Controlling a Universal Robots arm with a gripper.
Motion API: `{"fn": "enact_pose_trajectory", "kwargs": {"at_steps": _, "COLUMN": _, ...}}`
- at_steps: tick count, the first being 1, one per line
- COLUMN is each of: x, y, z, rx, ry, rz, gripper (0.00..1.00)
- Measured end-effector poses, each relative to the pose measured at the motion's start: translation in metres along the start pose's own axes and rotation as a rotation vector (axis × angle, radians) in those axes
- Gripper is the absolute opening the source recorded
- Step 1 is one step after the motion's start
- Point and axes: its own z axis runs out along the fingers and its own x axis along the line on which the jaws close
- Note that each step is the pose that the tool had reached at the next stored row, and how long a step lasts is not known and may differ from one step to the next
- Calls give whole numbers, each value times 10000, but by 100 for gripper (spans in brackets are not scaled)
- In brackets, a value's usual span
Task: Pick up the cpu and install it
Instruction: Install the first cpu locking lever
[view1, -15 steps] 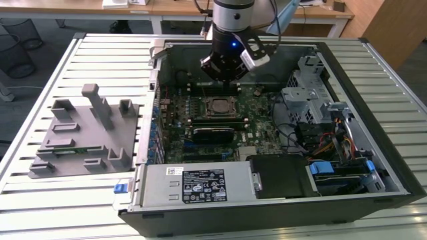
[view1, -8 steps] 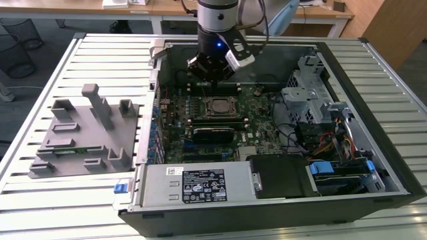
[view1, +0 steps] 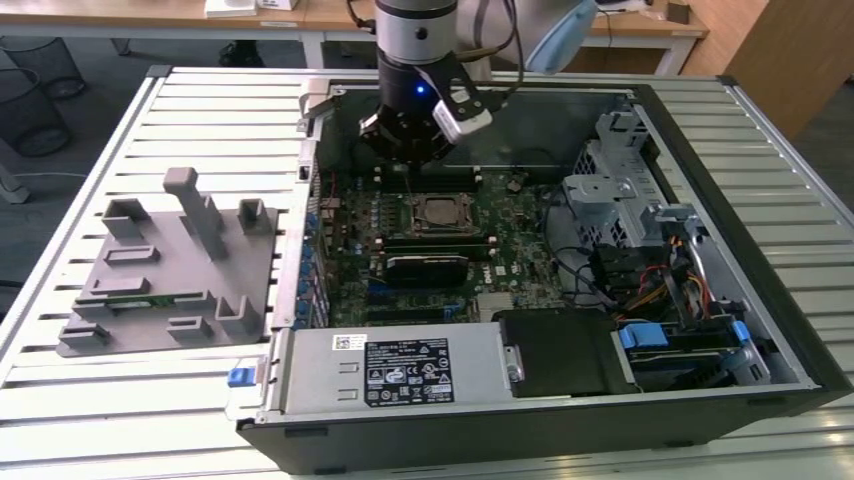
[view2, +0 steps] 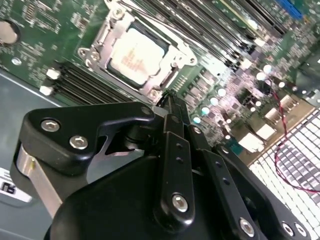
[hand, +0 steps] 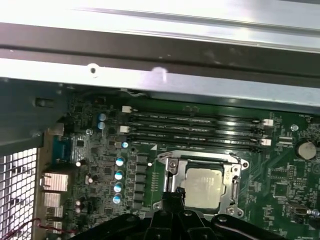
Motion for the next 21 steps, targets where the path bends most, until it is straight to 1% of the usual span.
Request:
{"fn": "enact_pose_trajectory", "kwargs": {"at_steps": 5, "x": 139, "y": 10, "z": 4, "rx": 0, "ry": -9, "rz": 48, "gripper": 11}}
{"fn": "enact_pose_trajectory", "kwargs": {"at_steps": 8, "x": 194, "y": 18, "z": 4, "rx": 1, "ry": -11, "rz": 62, "gripper": 11}}
{"fn": "enact_pose_trajectory", "kwargs": {"at_steps": 11, "x": 209, "y": 42, "z": 5, "rx": 2, "ry": -9, "rz": 68, "gripper": 11}}
{"fn": "enact_pose_trajectory", "kwargs": {"at_steps": 16, "x": 230, "y": 125, "z": 4, "rx": 1, "ry": -10, "rz": 68, "gripper": 11}}
{"fn": "enact_pose_trajectory", "kwargs": {"at_steps": 21, "x": 224, "y": 221, "z": 5, "rx": 3, "ry": -9, "rz": 68, "gripper": 11}}
